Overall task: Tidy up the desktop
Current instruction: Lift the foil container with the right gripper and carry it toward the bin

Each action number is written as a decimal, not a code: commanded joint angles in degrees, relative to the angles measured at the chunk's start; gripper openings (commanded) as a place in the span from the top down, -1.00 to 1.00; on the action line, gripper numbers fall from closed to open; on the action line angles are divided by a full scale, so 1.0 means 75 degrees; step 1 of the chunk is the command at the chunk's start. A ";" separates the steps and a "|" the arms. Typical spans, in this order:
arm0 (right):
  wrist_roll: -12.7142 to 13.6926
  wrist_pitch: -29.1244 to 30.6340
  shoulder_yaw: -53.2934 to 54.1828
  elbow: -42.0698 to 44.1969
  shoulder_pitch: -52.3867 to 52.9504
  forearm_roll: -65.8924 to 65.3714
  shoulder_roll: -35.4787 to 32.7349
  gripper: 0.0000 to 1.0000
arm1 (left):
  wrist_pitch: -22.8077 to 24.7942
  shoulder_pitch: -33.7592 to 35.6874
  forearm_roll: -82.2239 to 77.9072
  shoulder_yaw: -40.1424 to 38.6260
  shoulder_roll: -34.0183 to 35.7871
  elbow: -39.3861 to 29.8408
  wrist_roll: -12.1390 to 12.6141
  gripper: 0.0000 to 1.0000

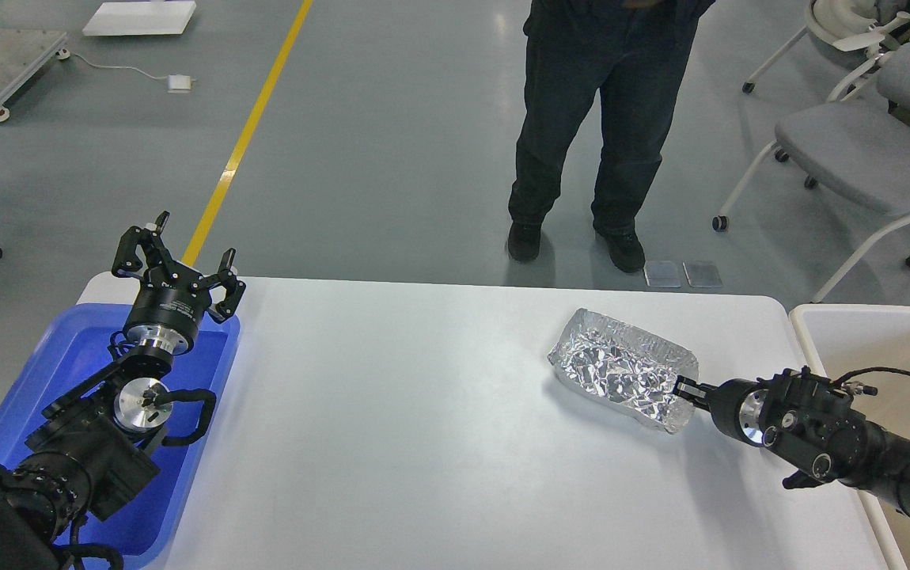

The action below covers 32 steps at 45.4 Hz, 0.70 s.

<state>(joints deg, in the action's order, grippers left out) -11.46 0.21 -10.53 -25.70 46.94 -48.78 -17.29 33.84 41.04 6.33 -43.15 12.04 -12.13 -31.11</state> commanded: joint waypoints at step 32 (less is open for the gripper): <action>-0.0569 0.0652 0.0396 -0.1144 0.0690 0.0070 -0.1151 1.00 | 0.0000 0.0000 0.0000 0.0000 0.0000 0.0000 0.0000 -1.00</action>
<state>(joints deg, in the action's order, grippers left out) -14.95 2.76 -8.81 -30.44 49.43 -48.53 -21.03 33.84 41.04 6.33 -43.15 12.04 -12.13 -31.11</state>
